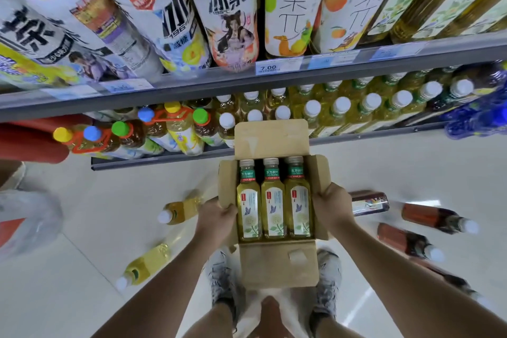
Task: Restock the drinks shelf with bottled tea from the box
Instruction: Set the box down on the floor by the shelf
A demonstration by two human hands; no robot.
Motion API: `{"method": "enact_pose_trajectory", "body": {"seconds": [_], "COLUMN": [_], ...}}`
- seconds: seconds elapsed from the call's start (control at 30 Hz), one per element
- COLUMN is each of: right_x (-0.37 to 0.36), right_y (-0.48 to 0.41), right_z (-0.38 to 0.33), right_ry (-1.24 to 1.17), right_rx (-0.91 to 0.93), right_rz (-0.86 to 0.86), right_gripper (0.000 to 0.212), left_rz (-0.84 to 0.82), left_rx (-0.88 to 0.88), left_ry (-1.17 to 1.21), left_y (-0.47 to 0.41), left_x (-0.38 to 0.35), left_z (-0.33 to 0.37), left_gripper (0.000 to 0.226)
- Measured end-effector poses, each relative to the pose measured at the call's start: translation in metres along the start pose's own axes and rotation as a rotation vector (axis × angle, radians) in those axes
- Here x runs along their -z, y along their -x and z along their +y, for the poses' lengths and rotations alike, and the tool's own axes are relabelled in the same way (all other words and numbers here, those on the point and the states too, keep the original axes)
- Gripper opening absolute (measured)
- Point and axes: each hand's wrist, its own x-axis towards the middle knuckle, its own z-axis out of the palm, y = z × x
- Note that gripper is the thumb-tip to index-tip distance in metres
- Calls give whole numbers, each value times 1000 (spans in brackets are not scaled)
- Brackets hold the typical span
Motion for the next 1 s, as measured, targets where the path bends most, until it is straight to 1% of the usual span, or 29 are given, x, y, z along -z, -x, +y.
{"method": "enact_pose_trajectory", "body": {"seconds": [0.1, 0.2, 0.37, 0.43, 0.5, 0.57, 0.63, 0.67, 0.7, 0.73, 0.77, 0.8, 0.83, 0.87, 0.9, 0.93, 0.97, 1.0], "right_x": [-10, -16, -12, -9, -4, 1, 7, 11, 14, 18, 19, 19, 18, 14, 7, -2, -13, -25], "right_y": [-11, -22, -41, -49, -56, -58, -60, -59, -56, -52, -49, -46, -44, -44, -46, -48, -53, -59], "right_z": [8, 10, 5, 4, 6, 10, 18, 20, 20, 19, 18, 14, 9, 1, -9, -20, -30, -36], "right_ry": [-17, -42, -36, -44, -35, 36, 142, 219, 332, 468, 595, 697, 764, 806, 835, 844, 844, 859], "right_rx": [4, 23, 42, 49, 49, 37, -10, -39, -43, 4, 114, 270, 430, 570, 684, 767, 824, 843], "right_rz": [-9, -15, -33, -31, -44, -49, -3, 49, 110, 183, 263, 325, 345, 332, 293, 231, 161, 95], "right_gripper": [28, 21, 7, 10, 14, 25, 41, 51, 60, 62, 58, 51, 46, 43, 41, 40, 36, 33], "left_rz": [2, 12, 31, 42, 64, 96, 166, 238, 308, 365, 388, 370, 320, 245, 171, 107, 89, 81], "left_rx": [-3, 6, 12, -9, -28, -60, -72, -73, -100, -196, -344, -497, -624, -701, -729, -714, -703, -690], "left_ry": [-20, 2, -9, -5, -2, -47, -136, -281, -476, -666, -823, -951, -1054, -1145, -1217, -1264, -1302, -1343], "left_y": [-8, -19, -37, -44, -48, -48, -48, -48, -48, -46, -46, -43, -41, -41, -41, -45, -51, -59], "left_x": [-9, -13, -6, -5, -5, -4, -2, 0, 2, 3, 3, 4, 2, -1, -6, -11, -17, -24], "left_z": [-8, -10, 2, 9, 12, 9, 2, -5, -10, -14, -17, -14, -8, 1, 12, 22, 31, 39], "left_gripper": [19, 21, 16, 10, 10, 24, 52, 69, 83, 88, 83, 71, 56, 46, 42, 44, 45, 44]}}
